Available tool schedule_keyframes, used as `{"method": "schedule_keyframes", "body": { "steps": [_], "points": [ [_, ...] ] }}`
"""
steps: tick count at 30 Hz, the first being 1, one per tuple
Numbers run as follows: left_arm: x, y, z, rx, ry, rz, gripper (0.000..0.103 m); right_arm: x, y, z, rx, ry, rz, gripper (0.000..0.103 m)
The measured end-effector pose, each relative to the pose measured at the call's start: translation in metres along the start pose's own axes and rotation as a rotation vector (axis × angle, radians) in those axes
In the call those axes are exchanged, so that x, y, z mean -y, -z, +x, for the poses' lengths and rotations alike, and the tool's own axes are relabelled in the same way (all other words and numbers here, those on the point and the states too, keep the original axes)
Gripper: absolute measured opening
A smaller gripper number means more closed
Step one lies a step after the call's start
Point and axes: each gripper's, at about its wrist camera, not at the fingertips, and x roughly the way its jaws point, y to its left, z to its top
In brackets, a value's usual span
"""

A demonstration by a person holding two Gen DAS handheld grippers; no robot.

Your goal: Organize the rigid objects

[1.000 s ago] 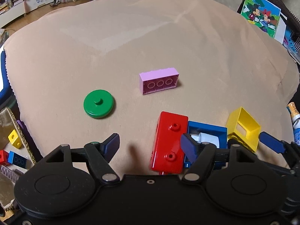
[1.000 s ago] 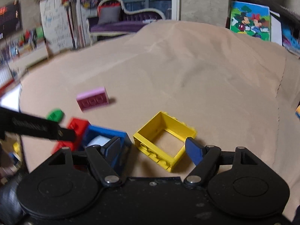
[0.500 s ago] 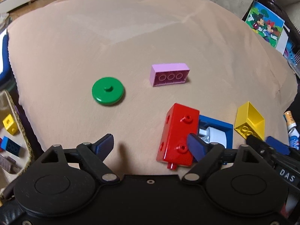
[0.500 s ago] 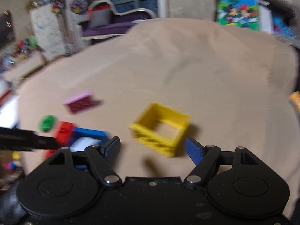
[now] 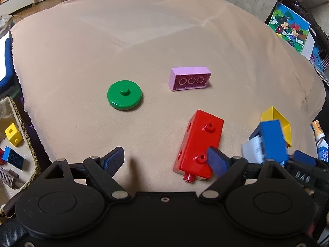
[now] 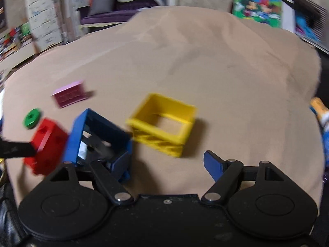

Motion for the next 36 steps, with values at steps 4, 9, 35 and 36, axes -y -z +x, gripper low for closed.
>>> {"method": "schedule_keyframes", "body": {
  "steps": [4,9,35,36],
  "points": [
    [0.001,0.000,0.001,-0.001,0.002,0.001,0.085,0.030,0.003,0.011,-0.020,0.146,0.027,0.077],
    [0.005,0.002,0.003,-0.005,0.010,0.009,0.085,0.054,0.000,-0.004,0.031,0.115,0.114,0.077],
    [-0.008,0.000,0.000,0.013,0.019,-0.057,0.084,-0.107,0.035,-0.008,0.060,-0.150,-0.314,0.096],
    [-0.008,0.000,0.000,0.013,0.018,-0.058,0.084,-0.108,0.036,-0.005,0.059,-0.133,-0.316,0.078]
  ]
}}
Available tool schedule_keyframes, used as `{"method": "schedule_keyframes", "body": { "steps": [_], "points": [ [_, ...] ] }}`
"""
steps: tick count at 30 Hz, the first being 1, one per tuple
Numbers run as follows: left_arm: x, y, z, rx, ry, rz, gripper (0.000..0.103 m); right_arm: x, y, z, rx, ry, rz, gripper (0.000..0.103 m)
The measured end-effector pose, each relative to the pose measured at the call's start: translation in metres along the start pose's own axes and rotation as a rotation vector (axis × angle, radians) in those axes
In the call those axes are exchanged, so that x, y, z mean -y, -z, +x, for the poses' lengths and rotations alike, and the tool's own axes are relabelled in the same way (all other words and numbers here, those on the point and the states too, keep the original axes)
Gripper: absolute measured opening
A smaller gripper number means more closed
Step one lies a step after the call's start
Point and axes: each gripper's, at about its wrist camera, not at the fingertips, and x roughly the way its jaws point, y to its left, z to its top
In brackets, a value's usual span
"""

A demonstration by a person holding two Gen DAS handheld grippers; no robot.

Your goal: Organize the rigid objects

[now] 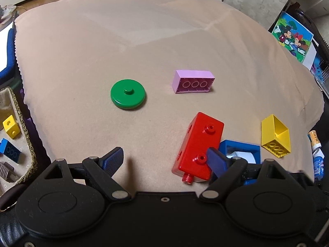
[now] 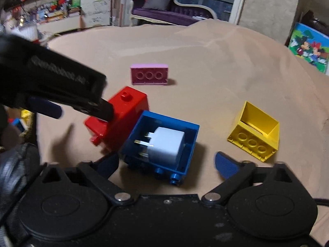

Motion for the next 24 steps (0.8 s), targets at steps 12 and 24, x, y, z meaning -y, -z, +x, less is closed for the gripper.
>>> {"method": "schedule_keyframes", "body": {
  "steps": [12,24],
  "points": [
    [0.002,0.001,0.001,-0.007,0.005,0.007,0.084,0.158,0.028,0.022,-0.028,-0.572,0.989,0.066],
    [0.005,0.003,0.002,-0.013,0.012,0.011,0.085,0.206,0.103,0.045,0.046,-0.813,1.629,0.069]
  ]
}}
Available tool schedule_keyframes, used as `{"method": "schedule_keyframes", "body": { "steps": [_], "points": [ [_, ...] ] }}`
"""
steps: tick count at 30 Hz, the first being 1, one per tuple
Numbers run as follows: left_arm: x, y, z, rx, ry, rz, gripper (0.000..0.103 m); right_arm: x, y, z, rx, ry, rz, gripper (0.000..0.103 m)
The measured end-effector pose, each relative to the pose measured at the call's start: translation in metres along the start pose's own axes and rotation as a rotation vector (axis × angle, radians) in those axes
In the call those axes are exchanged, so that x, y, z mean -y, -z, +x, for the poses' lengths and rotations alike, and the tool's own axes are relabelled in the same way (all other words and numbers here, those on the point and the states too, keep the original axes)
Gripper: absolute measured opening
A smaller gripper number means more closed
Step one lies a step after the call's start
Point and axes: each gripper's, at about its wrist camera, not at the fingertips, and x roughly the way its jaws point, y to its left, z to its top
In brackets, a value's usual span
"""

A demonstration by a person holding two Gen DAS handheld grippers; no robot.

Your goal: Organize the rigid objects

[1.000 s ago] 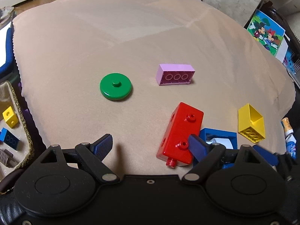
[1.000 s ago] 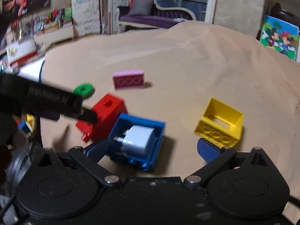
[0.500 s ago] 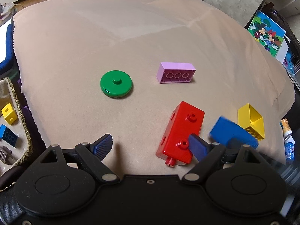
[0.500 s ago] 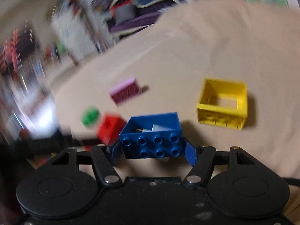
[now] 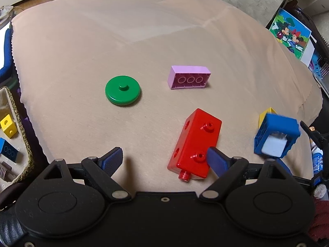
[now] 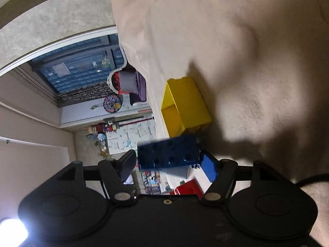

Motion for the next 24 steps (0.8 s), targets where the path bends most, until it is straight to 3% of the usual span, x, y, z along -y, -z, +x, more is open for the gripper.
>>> {"method": "schedule_keyframes", "body": {
  "steps": [5,9,13,15,20,24],
  "points": [
    [-0.001,0.001,-0.001,0.001,0.003,0.002,0.085,-0.010,0.008,-0.009,0.115,0.016,-0.087,0.071],
    [0.000,0.001,0.000,-0.001,0.004,0.005,0.086,-0.043,0.020,0.001,0.099,0.190,-0.368,0.081],
    [0.002,0.002,0.000,-0.005,0.003,0.014,0.088,-0.072,0.043,0.017,0.061,0.362,-0.672,0.085],
    [0.003,0.003,0.000,-0.005,0.002,0.017,0.089,-0.078,0.048,0.022,0.066,0.417,-0.741,0.092],
    [0.009,0.002,0.004,-0.010,-0.003,0.038,0.090,-0.089,0.054,0.047,0.166,0.604,-0.885,0.101],
    [0.022,-0.001,0.008,-0.007,-0.048,0.102,0.090,-0.096,0.053,0.073,0.175,0.684,-0.948,0.102]
  ]
}}
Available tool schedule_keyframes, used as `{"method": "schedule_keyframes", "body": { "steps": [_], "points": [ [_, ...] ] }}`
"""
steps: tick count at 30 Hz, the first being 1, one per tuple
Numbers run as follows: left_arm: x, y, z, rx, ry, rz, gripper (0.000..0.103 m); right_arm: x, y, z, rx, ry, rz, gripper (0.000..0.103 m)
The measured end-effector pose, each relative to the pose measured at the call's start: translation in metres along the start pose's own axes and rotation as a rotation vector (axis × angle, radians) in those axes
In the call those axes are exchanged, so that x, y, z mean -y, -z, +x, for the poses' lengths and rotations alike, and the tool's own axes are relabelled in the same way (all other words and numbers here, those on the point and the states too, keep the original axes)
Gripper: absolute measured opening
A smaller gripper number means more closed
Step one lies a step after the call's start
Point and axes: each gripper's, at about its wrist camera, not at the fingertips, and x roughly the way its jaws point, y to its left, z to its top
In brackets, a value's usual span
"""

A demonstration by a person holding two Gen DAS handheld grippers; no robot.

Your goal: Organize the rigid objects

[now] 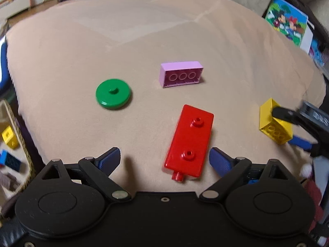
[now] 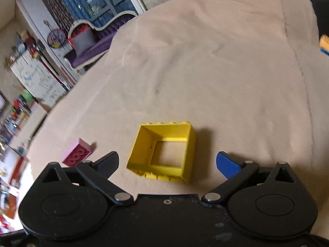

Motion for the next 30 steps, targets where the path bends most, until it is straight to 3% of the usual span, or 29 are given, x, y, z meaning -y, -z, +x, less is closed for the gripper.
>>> {"method": "schedule_keyframes", "body": {
  "steps": [3,5,7,8,9,10,19,26,30],
  "points": [
    [0.010,-0.002,0.007,-0.015,-0.032,0.052,0.090,-0.009,0.001,0.004,0.005,0.086,-0.070,0.101],
    [0.015,-0.003,0.014,-0.023,-0.060,0.080,0.090,-0.015,0.003,0.010,0.009,0.133,-0.112,0.090],
    [0.020,-0.003,0.020,-0.027,-0.076,0.106,0.068,-0.018,0.004,0.012,0.016,0.162,-0.152,0.069],
    [0.021,-0.003,0.022,-0.035,-0.059,0.112,0.048,-0.021,0.006,0.011,0.022,0.178,-0.173,0.068],
    [0.022,-0.003,0.020,-0.027,-0.060,0.113,0.039,-0.021,0.006,0.009,0.026,0.175,-0.181,0.068],
    [0.023,-0.004,0.017,-0.024,-0.065,0.114,0.038,-0.020,0.005,0.005,0.027,0.163,-0.176,0.063],
    [-0.002,-0.012,-0.013,-0.017,-0.089,0.043,0.038,-0.041,-0.001,-0.040,0.090,0.071,-0.206,0.063],
    [-0.049,-0.015,-0.049,0.008,-0.155,-0.006,0.037,-0.106,0.012,-0.059,0.074,-0.060,-0.330,0.063],
    [-0.085,-0.010,-0.063,-0.014,-0.232,-0.052,0.037,-0.158,0.038,-0.064,0.028,-0.139,-0.424,0.063]
  ]
}}
